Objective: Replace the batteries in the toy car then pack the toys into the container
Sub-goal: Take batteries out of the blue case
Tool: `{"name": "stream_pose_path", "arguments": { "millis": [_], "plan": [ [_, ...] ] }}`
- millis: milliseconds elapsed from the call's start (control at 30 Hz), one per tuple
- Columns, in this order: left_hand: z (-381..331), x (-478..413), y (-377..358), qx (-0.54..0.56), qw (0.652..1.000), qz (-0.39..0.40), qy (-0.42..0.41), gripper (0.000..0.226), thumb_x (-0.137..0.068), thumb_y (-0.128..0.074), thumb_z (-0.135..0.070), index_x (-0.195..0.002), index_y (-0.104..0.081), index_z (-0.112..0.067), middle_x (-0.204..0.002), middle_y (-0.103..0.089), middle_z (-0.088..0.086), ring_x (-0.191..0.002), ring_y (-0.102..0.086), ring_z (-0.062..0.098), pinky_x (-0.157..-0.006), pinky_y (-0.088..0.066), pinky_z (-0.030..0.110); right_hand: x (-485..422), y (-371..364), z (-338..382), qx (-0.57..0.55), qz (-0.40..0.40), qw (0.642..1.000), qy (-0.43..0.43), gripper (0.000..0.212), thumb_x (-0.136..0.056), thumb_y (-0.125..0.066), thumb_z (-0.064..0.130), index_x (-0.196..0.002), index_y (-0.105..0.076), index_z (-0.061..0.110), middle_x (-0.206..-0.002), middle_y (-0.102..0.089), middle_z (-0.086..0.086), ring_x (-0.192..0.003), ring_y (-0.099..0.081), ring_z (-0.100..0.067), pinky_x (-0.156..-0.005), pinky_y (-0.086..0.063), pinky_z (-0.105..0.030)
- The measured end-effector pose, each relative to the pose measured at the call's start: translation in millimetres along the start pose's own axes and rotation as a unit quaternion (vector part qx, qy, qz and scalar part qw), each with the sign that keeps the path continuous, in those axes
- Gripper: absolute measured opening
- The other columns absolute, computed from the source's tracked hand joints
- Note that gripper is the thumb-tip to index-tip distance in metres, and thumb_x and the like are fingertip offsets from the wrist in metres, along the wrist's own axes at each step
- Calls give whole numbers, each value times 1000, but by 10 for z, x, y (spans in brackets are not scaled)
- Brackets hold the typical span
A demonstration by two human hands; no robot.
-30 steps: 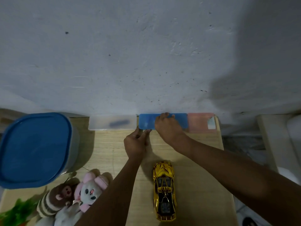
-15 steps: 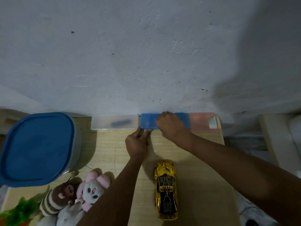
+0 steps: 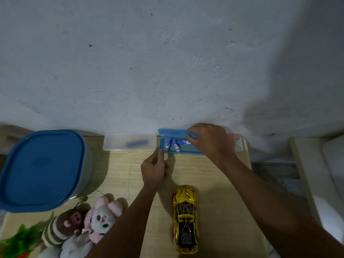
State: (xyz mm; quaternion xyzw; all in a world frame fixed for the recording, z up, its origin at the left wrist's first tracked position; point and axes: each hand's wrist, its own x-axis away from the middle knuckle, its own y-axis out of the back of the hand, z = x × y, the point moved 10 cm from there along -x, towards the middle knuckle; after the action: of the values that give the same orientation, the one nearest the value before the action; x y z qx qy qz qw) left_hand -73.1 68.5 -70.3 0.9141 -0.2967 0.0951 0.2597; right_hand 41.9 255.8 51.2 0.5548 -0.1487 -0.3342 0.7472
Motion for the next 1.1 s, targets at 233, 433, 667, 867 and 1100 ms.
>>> {"name": "stream_pose_path", "arguments": {
  "millis": [233,433,667,867,1100],
  "plan": [
    [125,-16,-49,86,993,25,74,38,-98,-58,-36,-74,-76,-13,-61,-70,14,-49,-66,23,-51,-56,30,251,0,-212,-75,-97,982,-142,19,-81,-76,33,-73,-69,17,-66,-67,3,-57,-60,-14,-49,-47,-26],
    [149,-43,-119,145,980,67,115,40,-97,-60,-30,-85,-74,5,-71,-70,28,-45,-65,28,-48,-56,30,330,-568,55,-62,54,990,-117,34,-95,-54,37,-117,-68,14,-109,-71,-4,-100,-63,-21,-76,-48,-29],
    [172,-42,-150,164,973,87,137,46,-97,-59,-32,-82,-72,9,-72,-71,26,-51,-67,32,-49,-57,30,282,-878,295,-16,140,985,-97,42,-98,-43,44,-125,-58,15,-109,-70,-8,-102,-63,-26,-89,-47,-36],
    [144,-32,-166,164,967,115,158,47,-98,-57,-34,-86,-73,9,-74,-72,26,-51,-68,29,-51,-58,30,196,-995,290,-73,159,970,-166,41,-96,-51,44,-122,-61,14,-117,-65,-9,-111,-56,-26,-85,-50,-37],
    [163,-38,-175,133,966,151,163,54,-100,-50,-40,-89,-73,7,-77,-74,20,-63,-72,32,-70,-58,40,144,-1078,294,-117,159,954,-226,39,-93,-57,44,-116,-66,13,-109,-67,-5,-103,-62,-22,-77,-51,-32]
  ]
}}
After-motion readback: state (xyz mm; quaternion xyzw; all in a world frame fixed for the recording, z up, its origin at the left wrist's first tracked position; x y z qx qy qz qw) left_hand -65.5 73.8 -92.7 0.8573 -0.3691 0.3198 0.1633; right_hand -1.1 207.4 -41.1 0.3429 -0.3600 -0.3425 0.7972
